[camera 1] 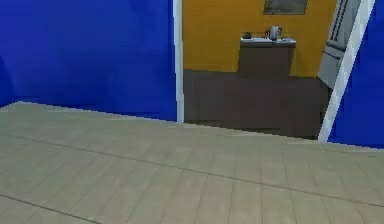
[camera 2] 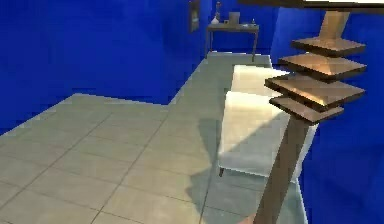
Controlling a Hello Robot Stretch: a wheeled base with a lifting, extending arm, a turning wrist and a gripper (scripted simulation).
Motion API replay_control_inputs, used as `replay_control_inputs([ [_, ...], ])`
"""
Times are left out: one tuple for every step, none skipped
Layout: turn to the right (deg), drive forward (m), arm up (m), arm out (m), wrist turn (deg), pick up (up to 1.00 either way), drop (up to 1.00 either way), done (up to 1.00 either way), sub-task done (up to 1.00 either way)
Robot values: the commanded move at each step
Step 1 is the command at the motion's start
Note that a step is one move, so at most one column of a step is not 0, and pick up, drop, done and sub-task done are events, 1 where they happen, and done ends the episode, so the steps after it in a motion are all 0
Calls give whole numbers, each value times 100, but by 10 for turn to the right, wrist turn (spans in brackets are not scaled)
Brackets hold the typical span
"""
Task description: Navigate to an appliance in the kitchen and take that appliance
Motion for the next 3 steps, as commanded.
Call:
replay_control_inputs([
  [-210, 0, 0, 0, 0, 0, 0, 0, 0],
  [0, 10, 0, 0, 0, 0, 0, 0, 0],
  [360, 0, 0, 0, 0, 0, 0, 0, 0],
])
